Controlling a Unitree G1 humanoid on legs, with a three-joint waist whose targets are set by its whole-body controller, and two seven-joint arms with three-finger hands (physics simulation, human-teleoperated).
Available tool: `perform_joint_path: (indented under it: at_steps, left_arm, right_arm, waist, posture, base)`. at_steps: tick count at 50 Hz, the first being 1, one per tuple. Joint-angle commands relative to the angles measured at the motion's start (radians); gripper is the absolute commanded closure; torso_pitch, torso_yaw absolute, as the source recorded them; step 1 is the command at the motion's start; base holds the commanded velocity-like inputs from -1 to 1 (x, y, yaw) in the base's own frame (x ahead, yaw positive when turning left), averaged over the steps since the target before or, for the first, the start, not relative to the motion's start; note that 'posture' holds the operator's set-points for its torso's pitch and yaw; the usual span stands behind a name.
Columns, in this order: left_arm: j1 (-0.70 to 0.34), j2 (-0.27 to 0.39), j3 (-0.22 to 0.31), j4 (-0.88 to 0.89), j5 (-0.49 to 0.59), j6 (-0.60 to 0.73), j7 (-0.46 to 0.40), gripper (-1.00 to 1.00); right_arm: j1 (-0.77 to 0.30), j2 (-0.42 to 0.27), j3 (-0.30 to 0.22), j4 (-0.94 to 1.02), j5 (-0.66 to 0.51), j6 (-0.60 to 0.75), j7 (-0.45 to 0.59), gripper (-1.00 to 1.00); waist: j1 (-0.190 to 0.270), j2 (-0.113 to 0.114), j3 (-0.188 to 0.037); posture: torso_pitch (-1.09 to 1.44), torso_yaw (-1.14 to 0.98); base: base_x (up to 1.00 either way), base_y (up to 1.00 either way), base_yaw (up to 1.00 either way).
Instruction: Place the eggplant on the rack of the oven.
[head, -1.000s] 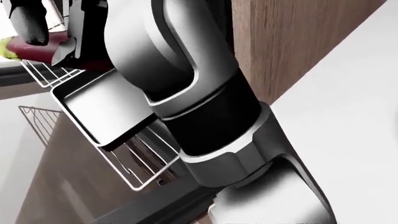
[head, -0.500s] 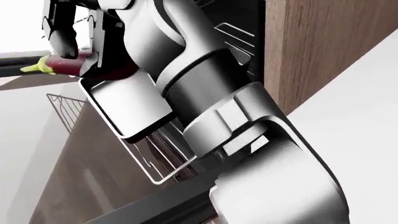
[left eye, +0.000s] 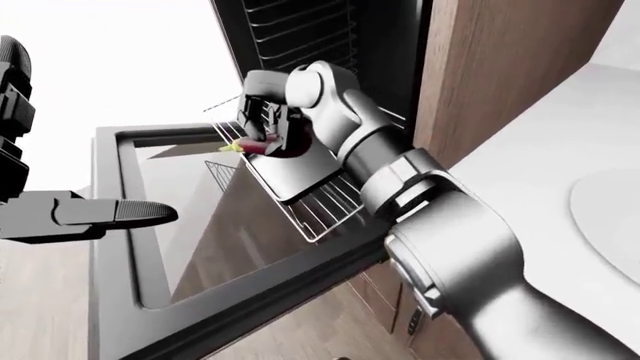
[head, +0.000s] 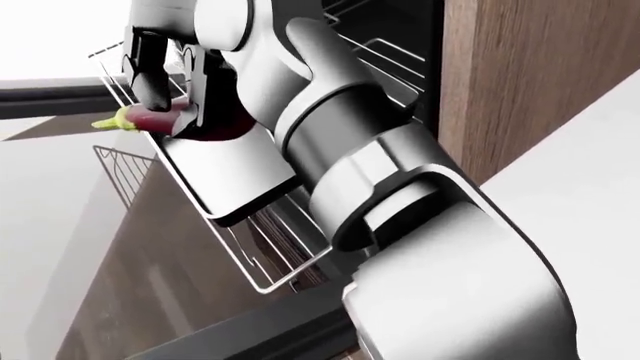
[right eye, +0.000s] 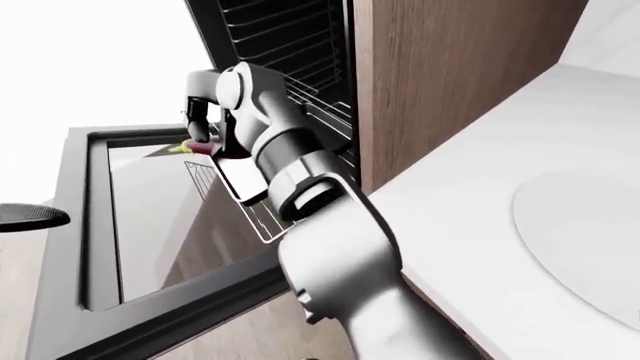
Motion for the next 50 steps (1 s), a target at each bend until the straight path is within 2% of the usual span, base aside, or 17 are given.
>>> perform_joint_path:
  at_steps: [1, 14, 31, 40, 50]
  left_arm:
    - [-0.014, 0.019, 0.020, 0.003, 0.015, -0.024, 0.004, -1.00]
    - [-0.010, 0.023, 0.022, 0.001, 0.010, -0.027, 0.004, -1.00]
    - [-0.012, 0.020, 0.029, -0.006, 0.018, -0.016, -0.011, -1.00]
    - [-0.016, 0.031, 0.033, 0.004, 0.013, -0.018, -0.010, -1.00]
    - [-0.011, 0.033, 0.038, 0.005, 0.010, -0.021, -0.011, -1.00]
  right_arm:
    - [-0.041, -0.004, -0.007, -0.040, -0.001, -0.019, -0.023, 0.91]
    - [-0.021, -0.006, 0.003, 0.005, -0.070, -0.035, -0.078, 0.95]
    - [-0.005, -0.057, -0.031, 0.045, -0.097, -0.018, -0.129, 0.98]
    - [0.019, -0.057, -0.034, 0.060, -0.118, -0.012, -0.180, 0.99]
    - [0.015, -0.054, -0.036, 0.056, -0.126, 0.011, -0.180, 1.00]
  waist:
    - [0.002, 0.004, -0.024]
    - [0.007, 0.003, -0.024]
    - [0.012, -0.001, -0.025]
    - [0.012, -0.001, -0.026]
    - [0.014, -0.001, -0.025]
  posture:
    - [-0.03, 0.98]
    - [-0.03, 0.98]
    - [-0.03, 0.98]
    - [-0.03, 0.98]
    - [-0.03, 0.98]
  base:
    - [0.00, 0.00, 0.00]
    - [0.00, 0.00, 0.00]
    - [0.00, 0.00, 0.00]
    - [0.00, 0.00, 0.00]
    - [0.00, 0.00, 0.00]
